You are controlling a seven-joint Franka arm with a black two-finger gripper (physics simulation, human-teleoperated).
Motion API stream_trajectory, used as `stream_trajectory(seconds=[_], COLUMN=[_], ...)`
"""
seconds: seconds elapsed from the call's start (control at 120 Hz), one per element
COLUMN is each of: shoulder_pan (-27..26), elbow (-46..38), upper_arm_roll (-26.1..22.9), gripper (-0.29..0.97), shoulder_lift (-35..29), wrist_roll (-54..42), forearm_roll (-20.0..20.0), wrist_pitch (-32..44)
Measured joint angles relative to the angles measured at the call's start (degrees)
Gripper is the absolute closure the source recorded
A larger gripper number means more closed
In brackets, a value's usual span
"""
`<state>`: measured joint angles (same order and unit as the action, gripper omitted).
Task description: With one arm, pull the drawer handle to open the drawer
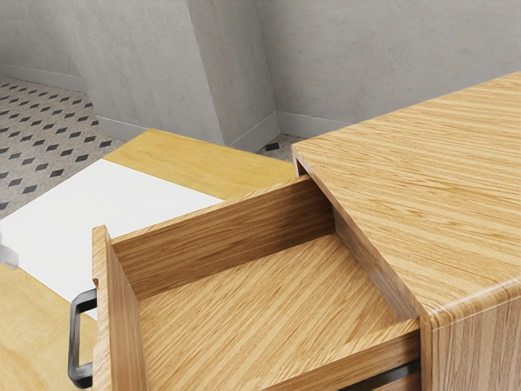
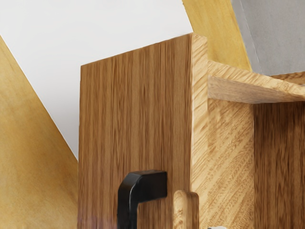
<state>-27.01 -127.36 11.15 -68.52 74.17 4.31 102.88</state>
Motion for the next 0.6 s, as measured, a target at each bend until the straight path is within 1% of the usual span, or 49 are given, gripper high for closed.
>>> stream_trajectory(seconds=[0.033, 0.058, 0.083, 0.117, 0.15, 0.175, 0.208, 0.233, 0.258, 0.317, 0.392, 0.483, 0.6], shoulder_pan=[-1.09, -3.06, -5.94, -13.60, -22.29, -30.43, -39.05, -43.58, -46.44, -49.71, -51.15, -51.74, -52.36], elbow=[14.67, 24.08, 30.33, 35.35, 38.84, 41.82, 44.26, 45.31, 45.89, 46.22, 46.32, 46.07, 44.15], upper_arm_roll=[-5.36, -9.36, -12.45, -14.54, -15.05, -13.47, -10.73, -8.95, -7.81, -6.59, -6.10, -5.96, -5.87], gripper=[0.04, 0.04, 0.03, 0.03, 0.02, 0.02, 0.02, 0.01, 0.01, 0.01, 0.00, 0.00, 0.00], shoulder_lift=[10.31, 16.96, 21.75, 27.32, 32.53, 37.74, 43.56, 47.75, 51.33, 58.04, 64.41, 68.40, 70.20], wrist_roll=[0.60, 1.25, 2.07, 3.59, 5.34, 6.64, 8.26, 9.40, 10.46, 12.73, 15.35, 18.14, 21.13], forearm_roll=[-2.00, -3.11, -3.99, -4.38, -3.63, -2.75, -1.84, -1.33, -0.86, 0.10, 0.91, 1.43, 1.53], wrist_pitch=[-3.00, -5.42, -7.64, -10.22, -12.44, -13.89, -15.55, -16.59, -17.48, -19.14, -20.27, -20.65, -19.44])
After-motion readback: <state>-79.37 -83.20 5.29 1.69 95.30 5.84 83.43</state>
